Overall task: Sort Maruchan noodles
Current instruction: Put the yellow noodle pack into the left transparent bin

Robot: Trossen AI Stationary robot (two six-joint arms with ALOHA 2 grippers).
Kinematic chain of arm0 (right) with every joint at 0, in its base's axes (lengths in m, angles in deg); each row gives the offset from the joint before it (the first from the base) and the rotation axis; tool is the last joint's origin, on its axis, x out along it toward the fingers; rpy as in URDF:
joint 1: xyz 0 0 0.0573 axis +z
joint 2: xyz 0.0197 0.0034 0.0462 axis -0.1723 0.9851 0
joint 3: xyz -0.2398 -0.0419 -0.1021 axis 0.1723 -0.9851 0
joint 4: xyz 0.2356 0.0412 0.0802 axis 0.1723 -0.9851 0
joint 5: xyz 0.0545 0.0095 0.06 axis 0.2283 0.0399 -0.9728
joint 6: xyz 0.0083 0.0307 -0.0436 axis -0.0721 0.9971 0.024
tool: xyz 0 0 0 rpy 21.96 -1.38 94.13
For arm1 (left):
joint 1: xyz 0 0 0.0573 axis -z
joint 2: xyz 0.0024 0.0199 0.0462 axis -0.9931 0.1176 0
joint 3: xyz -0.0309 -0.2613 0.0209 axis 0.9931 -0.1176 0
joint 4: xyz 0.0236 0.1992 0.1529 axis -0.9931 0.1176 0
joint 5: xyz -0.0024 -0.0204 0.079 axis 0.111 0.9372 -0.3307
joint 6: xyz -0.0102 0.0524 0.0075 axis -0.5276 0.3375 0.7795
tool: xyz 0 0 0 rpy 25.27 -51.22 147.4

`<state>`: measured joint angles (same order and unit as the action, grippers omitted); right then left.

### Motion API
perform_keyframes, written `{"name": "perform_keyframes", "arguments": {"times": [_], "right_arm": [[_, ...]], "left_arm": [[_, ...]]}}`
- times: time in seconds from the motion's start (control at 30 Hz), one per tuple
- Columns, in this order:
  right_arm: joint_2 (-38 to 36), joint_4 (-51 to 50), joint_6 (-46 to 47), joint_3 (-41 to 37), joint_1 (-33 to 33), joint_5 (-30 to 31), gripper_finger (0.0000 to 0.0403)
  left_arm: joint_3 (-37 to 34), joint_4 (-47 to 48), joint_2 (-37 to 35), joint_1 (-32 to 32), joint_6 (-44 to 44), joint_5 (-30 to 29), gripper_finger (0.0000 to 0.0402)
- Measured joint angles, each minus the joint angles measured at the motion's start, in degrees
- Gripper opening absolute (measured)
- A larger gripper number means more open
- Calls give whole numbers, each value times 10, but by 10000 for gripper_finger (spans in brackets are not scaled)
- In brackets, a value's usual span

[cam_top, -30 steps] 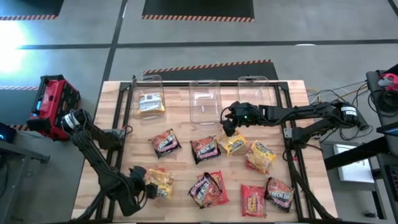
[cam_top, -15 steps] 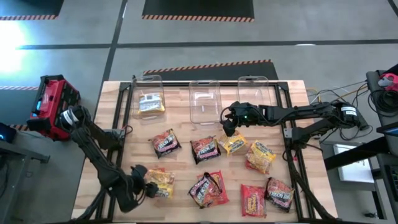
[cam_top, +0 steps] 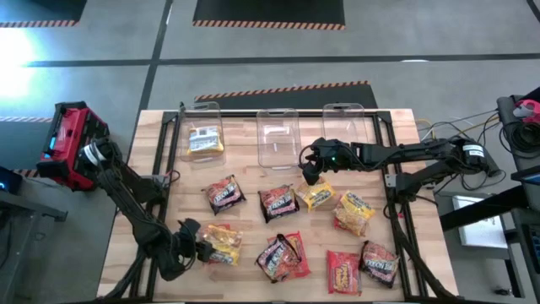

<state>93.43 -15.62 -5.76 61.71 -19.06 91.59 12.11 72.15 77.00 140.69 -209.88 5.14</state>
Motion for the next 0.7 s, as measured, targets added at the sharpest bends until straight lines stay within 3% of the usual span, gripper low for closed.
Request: {"name": "perform_keyframes", "arguments": {"times": [0.33,0.5,0.7], "right_arm": [[0,0,0,0,0,0,215],[0,0,0,0,0,0,215],[0,0,0,0,0,0,215]], "left_arm": [[3,0,-11,4,17,1,76],[3,1,-29,5,30,1,45],[3,5,-53,5,61,-20,38]]}}
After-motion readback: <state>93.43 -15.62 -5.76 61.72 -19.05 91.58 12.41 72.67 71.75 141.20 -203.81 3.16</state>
